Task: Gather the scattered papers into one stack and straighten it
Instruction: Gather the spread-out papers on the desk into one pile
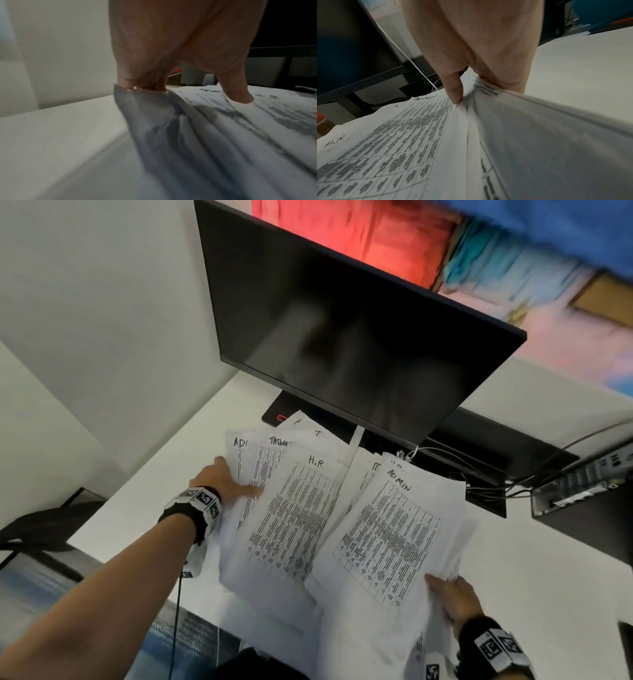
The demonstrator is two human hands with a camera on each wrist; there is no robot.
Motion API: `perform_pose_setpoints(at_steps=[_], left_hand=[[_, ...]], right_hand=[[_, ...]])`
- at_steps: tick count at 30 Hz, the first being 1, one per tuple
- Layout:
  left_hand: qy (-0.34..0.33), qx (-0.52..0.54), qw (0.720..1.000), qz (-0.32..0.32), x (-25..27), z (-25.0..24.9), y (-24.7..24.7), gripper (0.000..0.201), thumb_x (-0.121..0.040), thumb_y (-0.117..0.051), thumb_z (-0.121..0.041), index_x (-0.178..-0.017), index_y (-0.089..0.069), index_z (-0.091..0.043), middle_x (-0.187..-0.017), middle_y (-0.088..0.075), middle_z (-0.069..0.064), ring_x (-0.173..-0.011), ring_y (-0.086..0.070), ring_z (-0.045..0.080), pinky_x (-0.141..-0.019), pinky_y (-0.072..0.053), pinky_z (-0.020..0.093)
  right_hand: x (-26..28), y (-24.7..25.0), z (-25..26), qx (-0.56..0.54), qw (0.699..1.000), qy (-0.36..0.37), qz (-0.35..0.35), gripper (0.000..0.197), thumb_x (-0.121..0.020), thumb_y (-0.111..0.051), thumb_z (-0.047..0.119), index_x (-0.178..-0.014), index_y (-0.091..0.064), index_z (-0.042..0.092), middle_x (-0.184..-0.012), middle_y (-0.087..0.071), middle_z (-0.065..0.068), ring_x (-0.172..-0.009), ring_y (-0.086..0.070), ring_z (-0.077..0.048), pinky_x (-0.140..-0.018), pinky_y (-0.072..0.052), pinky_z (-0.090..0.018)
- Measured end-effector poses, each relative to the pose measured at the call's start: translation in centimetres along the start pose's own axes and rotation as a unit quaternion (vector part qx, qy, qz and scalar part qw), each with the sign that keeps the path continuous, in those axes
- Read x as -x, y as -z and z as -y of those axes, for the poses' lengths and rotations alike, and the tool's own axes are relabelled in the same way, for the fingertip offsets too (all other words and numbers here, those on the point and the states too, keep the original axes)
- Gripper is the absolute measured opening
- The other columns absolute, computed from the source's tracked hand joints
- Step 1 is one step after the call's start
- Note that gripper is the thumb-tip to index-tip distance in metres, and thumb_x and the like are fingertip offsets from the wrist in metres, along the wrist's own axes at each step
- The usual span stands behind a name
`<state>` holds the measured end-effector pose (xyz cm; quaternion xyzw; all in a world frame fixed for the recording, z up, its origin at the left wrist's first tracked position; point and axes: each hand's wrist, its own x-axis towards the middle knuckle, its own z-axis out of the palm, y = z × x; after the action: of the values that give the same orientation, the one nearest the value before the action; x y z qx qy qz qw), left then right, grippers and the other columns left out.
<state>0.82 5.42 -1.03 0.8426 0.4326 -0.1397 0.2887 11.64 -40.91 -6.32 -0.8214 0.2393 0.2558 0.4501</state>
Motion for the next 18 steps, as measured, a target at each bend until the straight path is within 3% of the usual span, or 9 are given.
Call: perform_pose_setpoints(at_steps=[4,6,9,12,14,16,18], left_hand=[[-0.072,-0.044,0.995,0.048,1.3,-3.3,-0.9,0.08,-0.066,-0.086,-0.045,-0.124,-0.046,-0.009,-0.118,-0.064,0.012,-0.106,-0.063,0.032,-0.087,-0.053,0.041],[-0.086,-0.02,0.994,0.063,1.7,-4.6,-2.1,0.065,-0.073,-0.083,-0.029,-0.123,-0.047,-0.008,-0.12,-0.063,0.013,-0.102,-0.062,0.03,-0.086,-0.054,0.04],[-0.101,0.027,0.991,0.084,2.1,-5.1,-2.0,0.05,-0.078,-0.079,-0.019,-0.123,-0.058,-0.009,-0.124,-0.065,0.012,-0.103,-0.061,0.026,-0.088,-0.052,0.033],[-0.151,0.029,0.987,0.039,3.3,-4.6,1.0,0.038,-0.084,-0.072,-0.016,-0.121,-0.065,-0.011,-0.12,-0.069,0.012,-0.101,-0.063,0.028,-0.086,-0.049,0.029],[-0.197,0.011,0.98,-0.008,4.8,-4.3,4.0,0.035,-0.086,-0.066,-0.015,-0.121,-0.065,-0.015,-0.118,-0.07,0.012,-0.104,-0.065,0.031,-0.085,-0.048,0.031],[-0.244,-0.007,0.969,-0.049,6.5,-4.3,7.0,0.03,-0.087,-0.064,-0.014,-0.116,-0.066,-0.015,-0.111,-0.072,0.014,-0.099,-0.066,0.033,-0.078,-0.047,0.032],[-0.282,-0.018,0.954,-0.098,8.7,-4.6,10.0,0.026,-0.086,-0.064,-0.011,-0.112,-0.067,-0.01,-0.103,-0.073,0.018,-0.092,-0.066,0.035,-0.071,-0.043,0.033]], right_hand=[[1.0,-0.5,0.4,0.006,1.0,0.011,-0.007,0.048,-0.084,-0.076,0.017,-0.125,-0.063,-0.006,-0.115,-0.071,-0.027,-0.101,-0.069,-0.041,-0.092,-0.055,-0.054],[1.2,-0.7,0.3,0.016,1.0,0.012,-0.017,0.044,-0.085,-0.074,0.015,-0.123,-0.064,-0.006,-0.112,-0.071,-0.028,-0.099,-0.07,-0.042,-0.093,-0.055,-0.055],[1.7,-0.7,0.2,0.026,0.999,0.012,-0.024,0.043,-0.086,-0.072,0.015,-0.122,-0.064,-0.005,-0.111,-0.071,-0.027,-0.098,-0.07,-0.041,-0.093,-0.055,-0.055],[2.1,-0.7,0.8,0.053,0.998,0.017,-0.018,0.038,-0.09,-0.069,0.011,-0.121,-0.065,-0.011,-0.117,-0.07,-0.029,-0.097,-0.066,-0.037,-0.088,-0.053,-0.044],[2.2,-0.7,1.2,0.078,0.997,0.021,-0.021,0.036,-0.093,-0.066,0.008,-0.122,-0.064,-0.013,-0.124,-0.066,-0.03,-0.097,-0.061,-0.034,-0.085,-0.044,-0.036],[2.4,-1.1,1.6,0.089,0.995,0.023,-0.027,0.039,-0.093,-0.066,0.007,-0.126,-0.062,-0.014,-0.13,-0.063,-0.03,-0.106,-0.061,-0.038,-0.09,-0.044,-0.036],[2.3,-1.4,1.9,0.095,0.995,0.018,-0.029,0.039,-0.092,-0.067,0.005,-0.124,-0.063,-0.014,-0.129,-0.064,-0.03,-0.1,-0.06,-0.035,-0.095,-0.047,-0.039]])
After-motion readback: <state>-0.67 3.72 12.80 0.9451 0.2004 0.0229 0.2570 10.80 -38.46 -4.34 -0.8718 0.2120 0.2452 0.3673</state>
